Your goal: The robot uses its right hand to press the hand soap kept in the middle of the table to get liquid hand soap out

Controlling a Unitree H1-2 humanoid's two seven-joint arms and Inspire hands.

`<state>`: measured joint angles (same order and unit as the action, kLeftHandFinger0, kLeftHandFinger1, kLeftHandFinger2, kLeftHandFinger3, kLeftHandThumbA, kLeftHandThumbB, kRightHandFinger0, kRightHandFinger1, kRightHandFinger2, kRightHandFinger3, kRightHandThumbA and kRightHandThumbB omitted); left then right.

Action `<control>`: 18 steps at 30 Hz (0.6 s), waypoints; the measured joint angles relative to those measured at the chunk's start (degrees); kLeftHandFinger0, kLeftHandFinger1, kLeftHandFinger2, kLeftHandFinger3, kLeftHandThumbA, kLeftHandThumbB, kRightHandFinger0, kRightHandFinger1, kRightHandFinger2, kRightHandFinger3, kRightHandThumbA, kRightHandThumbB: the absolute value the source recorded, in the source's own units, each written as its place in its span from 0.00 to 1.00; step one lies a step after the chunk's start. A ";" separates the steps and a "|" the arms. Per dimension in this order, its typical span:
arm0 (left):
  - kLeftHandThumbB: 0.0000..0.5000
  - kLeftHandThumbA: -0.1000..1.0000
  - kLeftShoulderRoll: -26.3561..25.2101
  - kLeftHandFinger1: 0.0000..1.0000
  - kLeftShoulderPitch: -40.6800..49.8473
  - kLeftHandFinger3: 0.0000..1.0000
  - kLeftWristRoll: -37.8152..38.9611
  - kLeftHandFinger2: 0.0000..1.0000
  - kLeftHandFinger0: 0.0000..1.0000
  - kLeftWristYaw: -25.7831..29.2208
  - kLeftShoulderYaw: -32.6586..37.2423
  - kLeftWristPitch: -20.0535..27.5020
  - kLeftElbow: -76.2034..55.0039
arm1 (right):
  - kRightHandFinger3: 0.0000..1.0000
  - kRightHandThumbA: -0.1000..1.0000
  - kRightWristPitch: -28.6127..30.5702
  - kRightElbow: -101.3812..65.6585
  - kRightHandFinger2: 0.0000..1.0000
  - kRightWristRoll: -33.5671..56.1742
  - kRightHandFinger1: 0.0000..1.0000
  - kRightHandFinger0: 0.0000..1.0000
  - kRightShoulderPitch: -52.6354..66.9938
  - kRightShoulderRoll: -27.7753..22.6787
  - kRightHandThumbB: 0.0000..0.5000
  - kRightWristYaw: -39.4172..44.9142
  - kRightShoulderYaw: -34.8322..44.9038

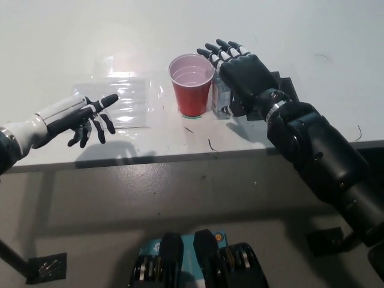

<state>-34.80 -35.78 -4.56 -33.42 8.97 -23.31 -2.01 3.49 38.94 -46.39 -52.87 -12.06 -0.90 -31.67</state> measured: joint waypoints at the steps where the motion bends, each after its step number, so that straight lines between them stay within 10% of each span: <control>1: 0.40 1.00 0.00 0.21 0.10 0.59 0.00 0.38 0.15 0.00 0.00 0.00 0.00 | 1.00 1.00 0.03 0.00 1.00 0.05 1.00 1.00 0.02 -0.01 1.00 -0.11 0.00; 18: 0.43 1.00 0.02 0.17 4.84 0.60 -0.01 0.35 0.11 0.01 0.00 -0.41 -1.34 | 1.00 1.00 -0.25 -8.10 1.00 2.79 1.00 1.00 0.46 -3.58 0.96 4.27 2.14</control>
<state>-34.78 -30.94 -4.57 -33.41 8.98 -23.73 -3.35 3.23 30.84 -43.60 -52.41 -15.64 3.37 -29.53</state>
